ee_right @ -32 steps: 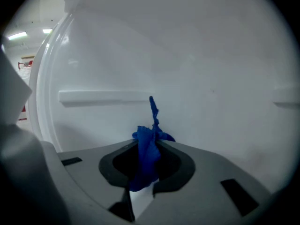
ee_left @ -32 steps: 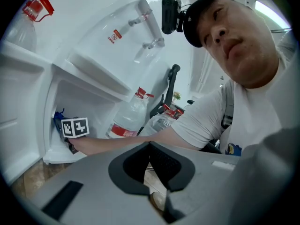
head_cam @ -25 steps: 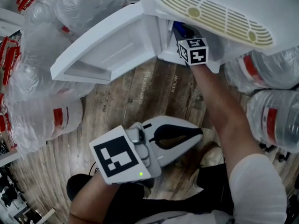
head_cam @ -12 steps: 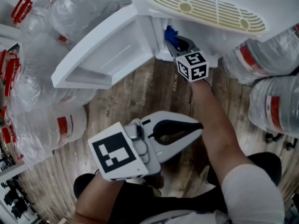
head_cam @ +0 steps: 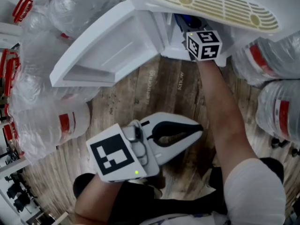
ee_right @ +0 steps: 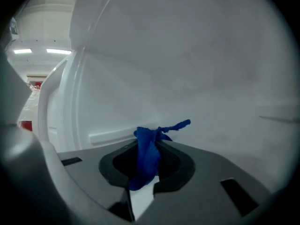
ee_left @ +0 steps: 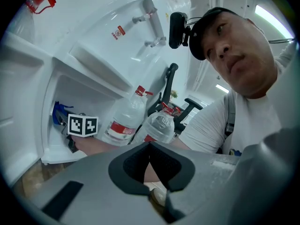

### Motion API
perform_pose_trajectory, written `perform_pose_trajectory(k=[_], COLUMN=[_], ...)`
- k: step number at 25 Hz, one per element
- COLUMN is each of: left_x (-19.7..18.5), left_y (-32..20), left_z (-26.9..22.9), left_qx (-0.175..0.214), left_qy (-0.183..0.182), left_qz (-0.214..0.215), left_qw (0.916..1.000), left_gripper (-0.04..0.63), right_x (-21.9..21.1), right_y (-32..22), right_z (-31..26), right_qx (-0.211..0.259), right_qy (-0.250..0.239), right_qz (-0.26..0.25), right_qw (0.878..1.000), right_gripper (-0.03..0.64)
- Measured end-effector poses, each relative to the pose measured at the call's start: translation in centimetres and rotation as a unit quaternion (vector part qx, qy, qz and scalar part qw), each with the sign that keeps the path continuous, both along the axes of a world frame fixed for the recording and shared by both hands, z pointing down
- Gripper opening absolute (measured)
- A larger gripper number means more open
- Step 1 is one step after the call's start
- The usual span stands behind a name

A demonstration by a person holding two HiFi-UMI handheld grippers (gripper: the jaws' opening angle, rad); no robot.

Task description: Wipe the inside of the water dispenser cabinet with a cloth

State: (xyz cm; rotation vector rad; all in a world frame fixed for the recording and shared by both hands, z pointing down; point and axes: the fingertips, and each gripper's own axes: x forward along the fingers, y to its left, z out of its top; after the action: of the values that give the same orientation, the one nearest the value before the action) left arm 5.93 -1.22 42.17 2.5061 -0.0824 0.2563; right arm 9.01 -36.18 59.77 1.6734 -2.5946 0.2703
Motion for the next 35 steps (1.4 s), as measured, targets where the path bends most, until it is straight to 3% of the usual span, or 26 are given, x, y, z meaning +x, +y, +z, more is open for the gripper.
perform_pose_trajectory(k=[6,18,27,35], left_x=[0.5,1.0,1.4,0.9], left_y=[0.2,0.2,0.7,0.8], left_z=[0.0,-0.3,-0.3,-0.1], left_qx=[-0.001,-0.003,-0.001,-0.001], left_qy=[0.002,0.010,0.008,0.003], left_qz=[0.004,0.011,0.012,0.004], left_qw=[1.0000,0.9999,0.9999,1.0000], left_gripper=[0.003,0.003,0.003,0.002], right_x=[-0.5,-3.6,0.7,-1.7], right_y=[-0.7,5.9,2.6,1.6], right_z=[0.0,-0.7,-5.9,-5.9], right_qx=[-0.003,0.018,0.067,0.065], right_qy=[-0.005,-0.004,0.006,0.013], right_qz=[-0.013,-0.090,-0.031,-0.054], right_qw=[1.000,0.996,0.997,0.996], right_gripper=[0.071,0.070,0.069,0.071])
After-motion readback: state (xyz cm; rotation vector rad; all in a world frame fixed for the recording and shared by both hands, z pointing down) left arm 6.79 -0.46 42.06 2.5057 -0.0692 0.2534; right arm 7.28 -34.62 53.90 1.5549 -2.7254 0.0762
